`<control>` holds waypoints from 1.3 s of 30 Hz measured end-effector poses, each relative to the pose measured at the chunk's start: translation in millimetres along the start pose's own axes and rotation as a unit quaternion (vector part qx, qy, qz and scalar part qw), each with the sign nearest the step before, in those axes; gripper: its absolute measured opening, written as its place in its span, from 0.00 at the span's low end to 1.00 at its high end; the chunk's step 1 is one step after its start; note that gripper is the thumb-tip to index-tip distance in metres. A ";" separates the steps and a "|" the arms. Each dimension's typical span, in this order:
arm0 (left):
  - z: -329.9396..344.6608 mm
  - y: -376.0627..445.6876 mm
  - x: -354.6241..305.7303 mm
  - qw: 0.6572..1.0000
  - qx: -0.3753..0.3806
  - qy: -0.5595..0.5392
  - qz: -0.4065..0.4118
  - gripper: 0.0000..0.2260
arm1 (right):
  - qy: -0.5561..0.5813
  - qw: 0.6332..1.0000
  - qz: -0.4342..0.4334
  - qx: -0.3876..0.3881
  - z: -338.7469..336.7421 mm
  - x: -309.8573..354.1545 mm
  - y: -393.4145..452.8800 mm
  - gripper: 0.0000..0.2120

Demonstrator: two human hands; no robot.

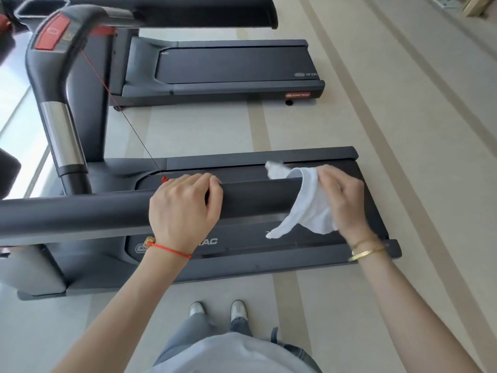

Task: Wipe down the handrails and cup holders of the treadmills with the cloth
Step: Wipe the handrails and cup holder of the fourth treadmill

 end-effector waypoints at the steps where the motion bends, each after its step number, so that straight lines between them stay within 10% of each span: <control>1: -0.5 0.4 0.3 1.000 -0.001 -0.002 -0.001 0.18 | 0.046 0.995 0.065 0.061 5.6 -9.4 9.4 0.17; 4: -1.6 0.4 -0.2 1.000 -0.005 -0.010 0.001 0.17 | 0.055 0.981 0.146 0.117 10.6 -20.2 13.0 0.20; 8: -1.5 0.6 -1.8 1.000 -0.012 -0.010 0.004 0.17 | -0.086 0.996 -0.008 0.013 2.1 15.1 -8.6 0.13; 12: 0.4 1.0 -1.1 1.000 -0.006 -0.008 0.002 0.18 | -0.303 0.944 -0.125 -0.047 16.6 58.0 -21.8 0.16; 16: 0.2 0.9 -0.3 1.000 0.003 -0.015 0.001 0.18 | -0.438 0.881 -0.169 0.053 64.7 80.9 -8.6 0.20; 26: -10.1 -4.6 23.8 0.998 0.039 -0.049 -0.013 0.16 | -0.393 0.844 -0.360 -0.060 113.8 127.0 -48.6 0.13; 39: -61.3 -42.0 136.6 0.999 -0.009 -0.023 -0.034 0.11 | -0.396 0.824 -0.398 -0.072 226.3 177.3 -75.4 0.17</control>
Point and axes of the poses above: each hand's wrist, its own y-axis towards the middle knuckle, its own z-axis out of the palm, x = y × z, the point moved 10 cm from there along y, towards the middle knuckle, and after that the axes turned 5 degrees about z, right-handed, at the moved point
